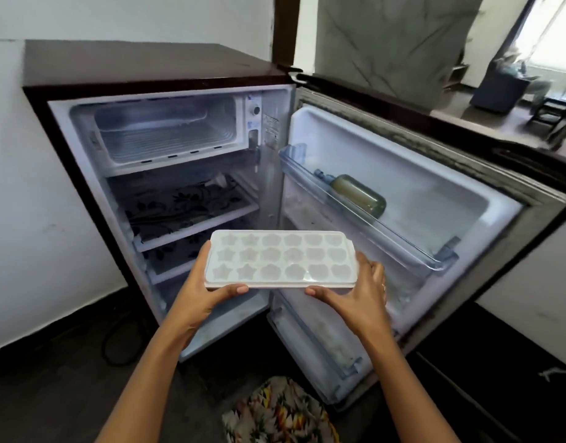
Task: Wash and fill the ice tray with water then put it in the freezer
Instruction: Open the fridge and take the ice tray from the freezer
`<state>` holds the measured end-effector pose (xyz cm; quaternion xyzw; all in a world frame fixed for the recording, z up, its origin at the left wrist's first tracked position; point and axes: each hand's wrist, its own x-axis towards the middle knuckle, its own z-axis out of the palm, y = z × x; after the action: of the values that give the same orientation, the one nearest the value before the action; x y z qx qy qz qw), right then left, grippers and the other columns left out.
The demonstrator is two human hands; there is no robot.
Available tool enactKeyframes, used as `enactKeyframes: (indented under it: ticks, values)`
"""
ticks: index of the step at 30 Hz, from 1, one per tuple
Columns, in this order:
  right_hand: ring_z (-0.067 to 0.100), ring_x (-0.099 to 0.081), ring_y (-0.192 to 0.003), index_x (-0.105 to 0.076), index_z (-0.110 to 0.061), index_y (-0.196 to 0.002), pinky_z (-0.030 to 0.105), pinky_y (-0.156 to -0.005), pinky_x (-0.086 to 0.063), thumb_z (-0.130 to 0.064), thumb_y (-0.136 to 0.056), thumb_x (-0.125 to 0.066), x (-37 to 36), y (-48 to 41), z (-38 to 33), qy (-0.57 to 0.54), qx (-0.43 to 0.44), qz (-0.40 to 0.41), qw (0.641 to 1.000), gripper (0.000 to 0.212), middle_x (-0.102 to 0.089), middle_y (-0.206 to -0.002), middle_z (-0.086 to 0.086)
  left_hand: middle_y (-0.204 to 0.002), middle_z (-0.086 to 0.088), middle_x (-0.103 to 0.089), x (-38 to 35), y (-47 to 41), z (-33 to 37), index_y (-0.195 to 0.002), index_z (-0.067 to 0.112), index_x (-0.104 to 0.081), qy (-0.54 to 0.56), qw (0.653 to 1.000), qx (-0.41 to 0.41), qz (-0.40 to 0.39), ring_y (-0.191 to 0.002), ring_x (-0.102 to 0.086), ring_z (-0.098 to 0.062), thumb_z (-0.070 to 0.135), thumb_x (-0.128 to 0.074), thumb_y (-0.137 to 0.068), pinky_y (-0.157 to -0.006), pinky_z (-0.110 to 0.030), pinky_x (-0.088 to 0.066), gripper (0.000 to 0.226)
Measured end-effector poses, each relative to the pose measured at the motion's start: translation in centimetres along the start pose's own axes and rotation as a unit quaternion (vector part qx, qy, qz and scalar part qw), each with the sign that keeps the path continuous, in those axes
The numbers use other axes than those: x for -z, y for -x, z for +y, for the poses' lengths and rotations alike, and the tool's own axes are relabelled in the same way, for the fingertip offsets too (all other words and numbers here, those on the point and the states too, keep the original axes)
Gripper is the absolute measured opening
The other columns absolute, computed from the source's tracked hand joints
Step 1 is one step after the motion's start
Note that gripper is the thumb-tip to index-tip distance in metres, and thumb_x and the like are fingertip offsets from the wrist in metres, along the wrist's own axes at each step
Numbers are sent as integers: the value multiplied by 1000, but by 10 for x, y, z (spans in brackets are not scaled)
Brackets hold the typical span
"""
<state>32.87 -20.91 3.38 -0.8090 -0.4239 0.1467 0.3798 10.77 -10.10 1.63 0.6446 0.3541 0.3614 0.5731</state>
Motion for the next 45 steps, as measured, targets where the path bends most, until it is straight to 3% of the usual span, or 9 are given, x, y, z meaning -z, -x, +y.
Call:
enactKeyframes:
  ticks: [4, 8, 11, 15, 26, 30, 33, 38, 45]
  values:
    - [22, -27, -130, -30, -22, -140, 45, -112, -25, -53, -49, -84, 36, 26, 25, -24, -13, 19, 999, 110, -29, -123, -1, -85, 54, -52, -46, 19, 13, -107, 51, -32, 28, 1000, -4, 2, -85, -50, 29, 4, -75, -74, -67, -1, -44, 71]
    - [19, -29, -130, -32, -23, -140, 40, -112, -28, -61, -38, -83, 72, 52, 52, -57, -25, 34, 997, 120, -27, -120, -7, -94, 53, -52, -83, 38, 27, -110, 58, -32, 36, 998, 14, -40, -92, -50, 28, 53, -86, -33, -71, -1, -44, 94]
    - [11, -33, -126, -36, -26, -134, 36, -110, -30, -67, -36, -80, 92, 76, 74, -91, -10, 28, 995, 115, -32, -129, -8, -103, 46, -56, -105, 51, 24, -128, 51, -33, 52, 997, 11, -53, -98, -52, 24, 55, -88, -27, -76, -4, -46, 115]
    - [0, -31, -119, -26, -31, -139, 17, -98, -26, -39, -55, -84, 122, 106, 97, -128, -9, 45, 991, 102, -26, -127, -15, -115, 39, -55, -136, 69, 27, -145, 38, -22, 42, 996, 6, -85, -109, -52, 16, 41, -88, -37, -82, -9, -45, 127]
    - [17, -25, -139, -16, -24, -149, 42, -115, -26, -40, -59, -85, 222, 158, 177, -105, -88, 125, 983, 115, -18, -153, -3, -112, 36, -60, -267, 89, 51, -128, 51, -32, 51, 971, -40, -229, -106, -56, 12, 27, -79, -58, -76, -3, -45, 88]
    - [16, -26, -138, -18, -29, -148, 46, -114, -27, -58, -50, -83, 258, 168, 204, -94, -127, 173, 972, 121, -19, -151, -7, -136, 33, -40, -318, 78, 47, -146, 43, -12, 50, 955, -15, -292, -120, -45, 13, 43, -75, -60, -97, -10, -39, 107]
    - [15, -24, -138, -15, -29, -148, 43, -115, -24, -46, -56, -82, 281, 172, 228, -91, -155, 212, 961, 115, -18, -151, -7, -135, 27, -45, -366, 65, 43, -148, 38, -4, 100, 942, 29, -320, -121, -51, 1, 50, -80, -54, -98, -26, -46, 122]
    - [4, -22, -132, -9, -25, -149, 23, -107, -22, -36, -64, -82, 314, 171, 267, -83, -204, 281, 934, 112, -14, -153, -7, -115, 23, -63, -458, 38, 46, -146, 37, -16, 189, 914, 77, -350, -110, -62, -10, 19, -55, -88, -83, -35, -56, 72]
    - [11, -31, -133, -17, -35, -147, 36, -110, -31, -58, -50, -80, 366, 160, 313, -65, -274, 386, 879, 117, -19, -148, -10, -131, 1, -59, -584, -3, 62, -140, 30, -38, 222, 848, 165, -451, -113, -61, -21, 22, -45, -94, -74, -37, -58, 48]
